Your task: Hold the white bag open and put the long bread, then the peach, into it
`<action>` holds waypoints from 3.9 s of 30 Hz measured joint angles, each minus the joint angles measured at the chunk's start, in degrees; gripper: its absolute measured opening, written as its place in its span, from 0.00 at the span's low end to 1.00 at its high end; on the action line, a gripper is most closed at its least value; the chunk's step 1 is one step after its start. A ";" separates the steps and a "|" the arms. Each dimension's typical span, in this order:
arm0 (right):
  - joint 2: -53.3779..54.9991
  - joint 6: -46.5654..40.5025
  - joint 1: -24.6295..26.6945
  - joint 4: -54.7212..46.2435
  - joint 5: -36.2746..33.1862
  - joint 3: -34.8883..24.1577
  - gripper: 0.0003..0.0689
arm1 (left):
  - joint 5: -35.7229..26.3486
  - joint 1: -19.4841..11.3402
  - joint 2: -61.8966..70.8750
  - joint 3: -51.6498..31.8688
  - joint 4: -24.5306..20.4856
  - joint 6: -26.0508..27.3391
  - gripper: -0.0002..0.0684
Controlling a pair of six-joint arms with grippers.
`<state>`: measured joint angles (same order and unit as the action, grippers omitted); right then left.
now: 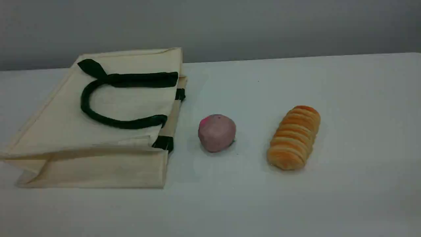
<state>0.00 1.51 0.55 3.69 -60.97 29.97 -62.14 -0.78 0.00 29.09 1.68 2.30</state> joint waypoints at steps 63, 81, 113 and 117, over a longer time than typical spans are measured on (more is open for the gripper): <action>14.45 -1.51 -0.06 5.53 13.23 8.25 0.79 | 10.39 0.36 16.00 8.93 -0.21 -1.61 0.71; 54.40 0.12 -0.06 10.89 14.40 28.51 0.79 | 13.01 0.36 61.56 26.44 0.34 -1.73 0.71; 77.39 8.06 -0.06 15.73 15.36 35.76 0.79 | 19.40 0.36 108.64 44.83 -0.01 -1.73 0.71; 77.34 8.06 -0.06 15.85 15.30 35.76 0.79 | 19.83 0.36 112.10 46.59 -0.01 -1.60 0.71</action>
<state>77.34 9.57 0.49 19.54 -45.66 65.73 -42.31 -0.42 112.10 75.68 1.66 0.70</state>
